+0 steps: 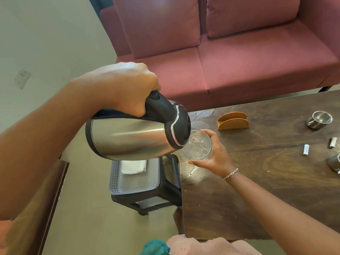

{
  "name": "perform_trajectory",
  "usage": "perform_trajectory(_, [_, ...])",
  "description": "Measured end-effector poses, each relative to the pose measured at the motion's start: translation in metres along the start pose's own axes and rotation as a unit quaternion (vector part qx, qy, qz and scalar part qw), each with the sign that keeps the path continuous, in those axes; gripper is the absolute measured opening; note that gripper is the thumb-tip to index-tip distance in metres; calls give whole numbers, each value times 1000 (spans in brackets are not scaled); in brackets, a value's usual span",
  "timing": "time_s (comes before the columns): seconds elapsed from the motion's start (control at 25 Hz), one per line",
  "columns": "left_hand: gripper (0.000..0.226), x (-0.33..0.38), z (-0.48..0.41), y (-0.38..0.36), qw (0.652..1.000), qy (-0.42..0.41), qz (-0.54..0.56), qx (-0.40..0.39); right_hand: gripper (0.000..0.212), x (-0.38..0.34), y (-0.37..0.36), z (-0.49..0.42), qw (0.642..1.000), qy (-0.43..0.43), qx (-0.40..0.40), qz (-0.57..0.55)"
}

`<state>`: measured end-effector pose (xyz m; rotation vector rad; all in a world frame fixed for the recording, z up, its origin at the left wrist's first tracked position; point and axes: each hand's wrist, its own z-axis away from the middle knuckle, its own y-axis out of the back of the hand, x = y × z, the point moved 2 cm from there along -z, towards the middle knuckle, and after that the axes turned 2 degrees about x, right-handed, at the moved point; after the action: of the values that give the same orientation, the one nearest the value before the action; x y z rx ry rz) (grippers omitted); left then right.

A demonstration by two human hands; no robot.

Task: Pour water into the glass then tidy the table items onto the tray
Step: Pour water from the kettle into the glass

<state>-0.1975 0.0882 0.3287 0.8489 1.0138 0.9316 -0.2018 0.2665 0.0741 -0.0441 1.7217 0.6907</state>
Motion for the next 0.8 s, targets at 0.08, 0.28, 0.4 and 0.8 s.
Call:
perform_trajectory(0.08, [29, 0, 4, 2, 1000, -5, 20, 14, 97, -1, 0, -1, 1000, 1, -1, 1])
perform_trajectory(0.28, [18, -11, 13, -10, 995, -5, 93, 27, 97, -5, 0, -3, 1000, 7, -1, -5])
perform_trajectory(0.4, [19, -21, 19, -17, 989, -2, 139, 38, 98, -7, 0, -5, 1000, 13, -2, -14])
perform_trajectory(0.8, [22, -69, 63, -79, 948, 78, 303, 56, 93, -14, -5, -9, 999, 29, -11, -33])
